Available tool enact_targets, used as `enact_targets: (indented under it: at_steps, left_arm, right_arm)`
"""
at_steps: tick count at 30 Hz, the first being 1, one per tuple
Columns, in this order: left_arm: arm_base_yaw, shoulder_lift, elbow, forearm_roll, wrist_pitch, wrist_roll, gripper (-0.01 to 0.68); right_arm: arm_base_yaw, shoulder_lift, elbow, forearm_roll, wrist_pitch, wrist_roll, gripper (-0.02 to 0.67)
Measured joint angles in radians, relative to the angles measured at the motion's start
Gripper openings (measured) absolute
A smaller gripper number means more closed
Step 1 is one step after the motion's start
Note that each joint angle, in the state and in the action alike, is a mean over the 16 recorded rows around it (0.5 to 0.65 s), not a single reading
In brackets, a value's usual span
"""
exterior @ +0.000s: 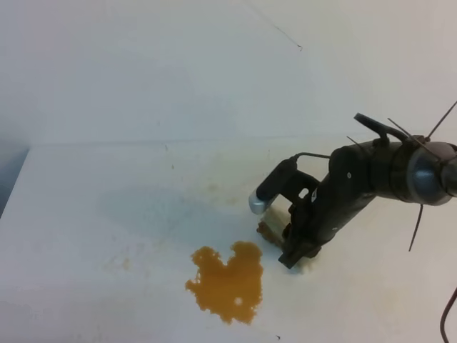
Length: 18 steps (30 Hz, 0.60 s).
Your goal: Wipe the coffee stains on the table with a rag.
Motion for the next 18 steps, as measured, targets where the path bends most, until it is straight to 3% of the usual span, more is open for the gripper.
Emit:
enact_targets:
  at_steps: [9,18]
  left_arm:
    - [0.000,0.002,-0.005,0.000,0.000,0.000,-0.003]
    - [0.000,0.003,-0.009,0.000,0.000,0.000,-0.004]
  right_arm:
    - [0.000,-0.004,-0.029,0.164,0.058,-0.110,0.060]
    - [0.025,-0.026,-0.063,0.540,0.301,-0.383,0.039]
